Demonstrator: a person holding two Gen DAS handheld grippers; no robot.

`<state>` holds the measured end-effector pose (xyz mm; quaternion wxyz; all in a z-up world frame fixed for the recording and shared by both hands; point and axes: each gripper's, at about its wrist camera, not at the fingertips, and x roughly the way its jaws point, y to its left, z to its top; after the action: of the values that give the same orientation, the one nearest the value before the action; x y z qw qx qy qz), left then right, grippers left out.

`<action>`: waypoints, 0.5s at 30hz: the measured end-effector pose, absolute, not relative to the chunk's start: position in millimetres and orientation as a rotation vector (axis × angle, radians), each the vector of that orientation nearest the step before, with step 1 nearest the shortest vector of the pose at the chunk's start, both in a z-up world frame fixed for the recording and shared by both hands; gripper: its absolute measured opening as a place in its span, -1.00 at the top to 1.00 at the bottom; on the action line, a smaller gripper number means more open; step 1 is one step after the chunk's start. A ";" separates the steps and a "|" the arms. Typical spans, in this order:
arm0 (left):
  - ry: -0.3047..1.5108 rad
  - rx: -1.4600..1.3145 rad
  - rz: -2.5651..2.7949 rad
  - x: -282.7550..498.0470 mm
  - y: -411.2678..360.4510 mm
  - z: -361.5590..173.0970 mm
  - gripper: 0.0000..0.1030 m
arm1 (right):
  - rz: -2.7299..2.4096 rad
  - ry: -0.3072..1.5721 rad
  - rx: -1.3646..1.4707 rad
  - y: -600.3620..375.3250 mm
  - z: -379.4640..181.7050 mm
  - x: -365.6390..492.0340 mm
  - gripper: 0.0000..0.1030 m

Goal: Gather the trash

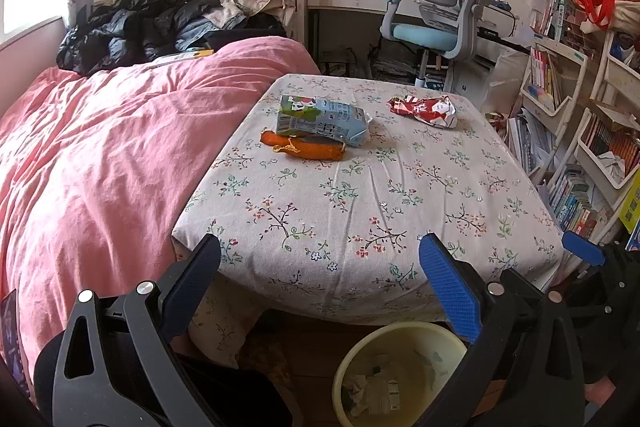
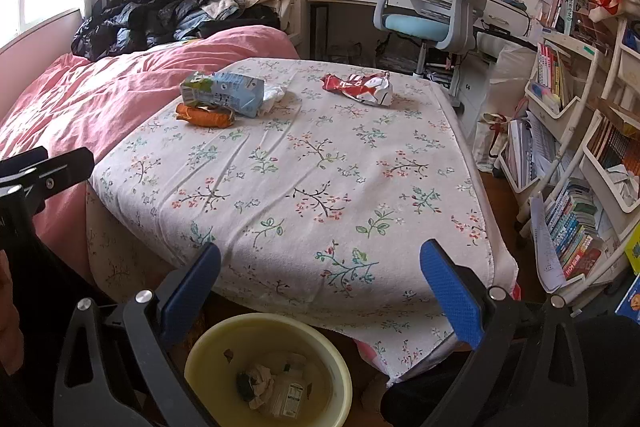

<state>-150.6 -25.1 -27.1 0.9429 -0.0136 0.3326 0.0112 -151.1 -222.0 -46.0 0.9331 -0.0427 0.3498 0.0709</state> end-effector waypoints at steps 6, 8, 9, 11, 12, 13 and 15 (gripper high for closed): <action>0.679 -0.026 0.019 -150.6 -24.8 -27.3 -0.86 | 0.145 0.716 -0.087 -221.6 -45.9 -151.1 -0.86; 0.680 -0.026 0.019 -150.5 -24.8 -27.5 -0.86 | 0.145 0.716 -0.088 -221.5 -45.9 -151.2 -0.86; 0.680 -0.026 0.019 -150.2 -24.4 -27.3 -0.86 | 0.145 0.716 -0.088 -221.4 -45.9 -151.2 -0.86; 0.680 -0.027 0.019 -150.3 -24.4 -27.4 -0.86 | 0.147 0.718 -0.090 -221.5 -46.7 -150.9 -0.86; 0.680 -0.027 0.019 -150.2 -24.3 -27.4 -0.86 | 0.148 0.719 -0.091 -221.3 -46.8 -151.2 -0.86; 0.680 -0.027 0.019 -150.1 -24.2 -27.4 -0.86 | 0.149 0.719 -0.092 -221.0 -47.5 -151.1 -0.86; 0.681 -0.029 0.020 -150.1 -24.6 -27.4 -0.86 | 0.151 0.720 -0.095 -220.9 -48.2 -150.5 -0.86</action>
<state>-150.1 -24.6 -27.4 0.9425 -0.0143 0.3338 0.0096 -150.5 -220.9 -48.2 0.9320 -0.0463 0.3520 0.0737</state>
